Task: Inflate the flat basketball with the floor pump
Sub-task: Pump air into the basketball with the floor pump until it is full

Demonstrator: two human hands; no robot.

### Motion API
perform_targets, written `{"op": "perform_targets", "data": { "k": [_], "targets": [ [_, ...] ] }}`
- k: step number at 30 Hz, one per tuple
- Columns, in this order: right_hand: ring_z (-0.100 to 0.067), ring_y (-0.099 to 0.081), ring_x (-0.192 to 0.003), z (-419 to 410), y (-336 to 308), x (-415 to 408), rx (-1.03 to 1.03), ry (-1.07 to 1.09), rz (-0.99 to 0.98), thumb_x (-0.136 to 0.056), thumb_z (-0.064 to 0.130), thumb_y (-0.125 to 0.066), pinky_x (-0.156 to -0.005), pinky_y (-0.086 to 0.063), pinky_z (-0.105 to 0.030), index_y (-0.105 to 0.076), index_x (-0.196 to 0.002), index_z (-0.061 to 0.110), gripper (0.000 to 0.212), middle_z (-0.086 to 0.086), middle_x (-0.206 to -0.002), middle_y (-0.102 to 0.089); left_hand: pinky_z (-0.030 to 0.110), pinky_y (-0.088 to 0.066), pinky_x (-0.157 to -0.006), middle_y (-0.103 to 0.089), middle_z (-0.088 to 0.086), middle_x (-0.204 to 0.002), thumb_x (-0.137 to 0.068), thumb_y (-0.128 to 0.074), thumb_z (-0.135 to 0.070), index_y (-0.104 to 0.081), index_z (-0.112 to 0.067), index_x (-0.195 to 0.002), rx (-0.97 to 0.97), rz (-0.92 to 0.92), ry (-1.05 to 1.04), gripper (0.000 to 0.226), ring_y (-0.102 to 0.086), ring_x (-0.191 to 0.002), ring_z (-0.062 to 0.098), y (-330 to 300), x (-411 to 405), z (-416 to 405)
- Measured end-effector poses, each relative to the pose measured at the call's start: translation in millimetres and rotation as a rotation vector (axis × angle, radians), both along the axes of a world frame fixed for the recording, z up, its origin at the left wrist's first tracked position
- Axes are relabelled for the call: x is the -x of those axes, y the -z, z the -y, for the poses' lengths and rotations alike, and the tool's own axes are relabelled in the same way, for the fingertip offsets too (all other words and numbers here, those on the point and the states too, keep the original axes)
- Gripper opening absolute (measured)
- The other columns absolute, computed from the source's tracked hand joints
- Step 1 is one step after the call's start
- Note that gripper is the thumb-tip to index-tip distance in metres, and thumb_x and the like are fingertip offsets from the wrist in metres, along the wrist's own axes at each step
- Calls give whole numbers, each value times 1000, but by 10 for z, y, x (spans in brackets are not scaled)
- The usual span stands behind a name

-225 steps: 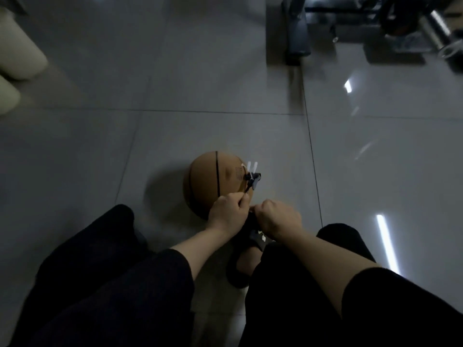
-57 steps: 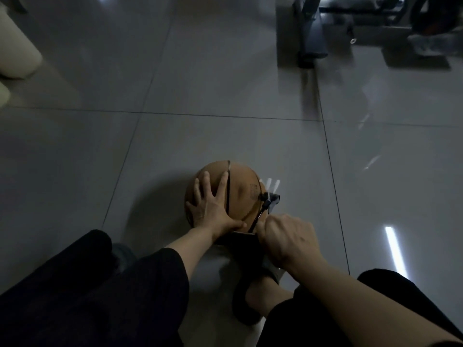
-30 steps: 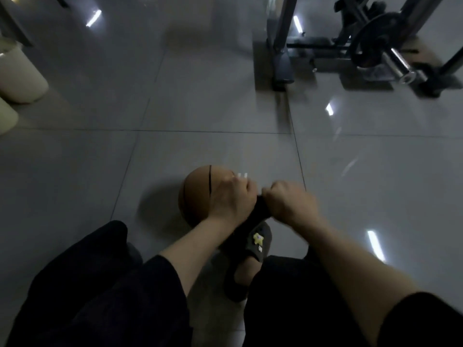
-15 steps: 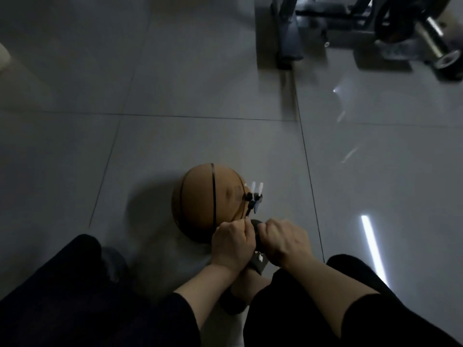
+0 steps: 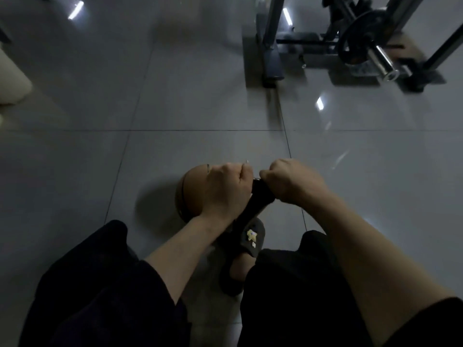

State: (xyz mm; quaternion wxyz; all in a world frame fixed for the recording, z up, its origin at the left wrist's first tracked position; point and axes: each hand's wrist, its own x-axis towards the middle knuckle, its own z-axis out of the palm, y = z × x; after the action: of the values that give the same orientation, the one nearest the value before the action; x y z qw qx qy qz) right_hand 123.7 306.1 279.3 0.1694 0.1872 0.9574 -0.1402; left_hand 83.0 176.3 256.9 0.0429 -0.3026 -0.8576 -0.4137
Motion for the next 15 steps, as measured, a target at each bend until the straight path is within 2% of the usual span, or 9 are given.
{"op": "perform_targets", "data": {
  "k": [3, 4, 6, 9, 12, 13, 15],
  "targets": [
    [-27, -54, -77, 129, 152, -40, -88, -50, -14, -93, 37, -35, -60, -36, -32, -47, -75, 15, 31, -7, -83, -51, 23, -15, -48, -54, 16, -45, -91, -45, -17, -51, -4, -47, 38, -24, -46, 47, -44, -38, 24, 200, 10, 87],
    [-29, -57, -81, 199, 304, -80, -76, -56, -4, -93, 35, -36, -59, -36, -32, -53, -81, 15, 29, -7, -85, -53, 25, -18, -48, -55, 18, -46, -91, -42, -20, -50, -3, -46, 48, -25, -49, 48, -48, -39, 29, 371, 0, 128],
    [-30, -59, -80, 343, 648, -160, -50, -91, 21, -94, 30, -38, -56, -35, -31, -52, -80, 16, 25, -6, -82, -55, 22, -19, -45, -52, 16, -42, -91, -35, -26, -46, -6, -45, 49, 56, -22, 51, -49, -35, 29, 752, -53, 214],
    [-21, -49, -60, 438, 1095, -222, -26, -50, 28, -95, 32, -33, -46, -26, -27, -48, -74, 19, 29, -1, -72, -54, 23, -27, -38, -49, 10, -41, -92, -26, -34, -44, -13, -48, 73, 216, -19, 52, -47, -34, 24, 1218, -162, 297],
    [-12, -36, -52, 427, 1429, -219, 15, 0, 95, -95, 37, -29, -45, -20, -27, -43, -62, 21, 39, 5, -62, -41, 8, -15, -40, -39, -4, -41, -92, -27, -32, -37, -24, -52, 96, 245, -35, 42, -32, -32, 0, 1528, -203, 304],
    [-12, -35, -52, 410, 1489, -204, 18, -19, 113, -95, 37, -29, -46, -20, -27, -40, -60, 22, 40, 5, -62, -40, 8, -15, -41, -40, -3, -41, -91, -27, -32, -37, -25, -53, 103, 262, -42, 40, -33, -32, 2, 1588, -196, 290],
    [-12, -37, -53, 404, 1556, -167, 18, -55, 141, -95, 36, -29, -46, -21, -28, -38, -59, 22, 40, 5, -63, -42, 17, -22, -40, -47, 7, -41, -91, -27, -32, -37, -23, -54, 102, 295, -44, 40, -43, -33, 18, 1688, -188, 286]
  ]
}}
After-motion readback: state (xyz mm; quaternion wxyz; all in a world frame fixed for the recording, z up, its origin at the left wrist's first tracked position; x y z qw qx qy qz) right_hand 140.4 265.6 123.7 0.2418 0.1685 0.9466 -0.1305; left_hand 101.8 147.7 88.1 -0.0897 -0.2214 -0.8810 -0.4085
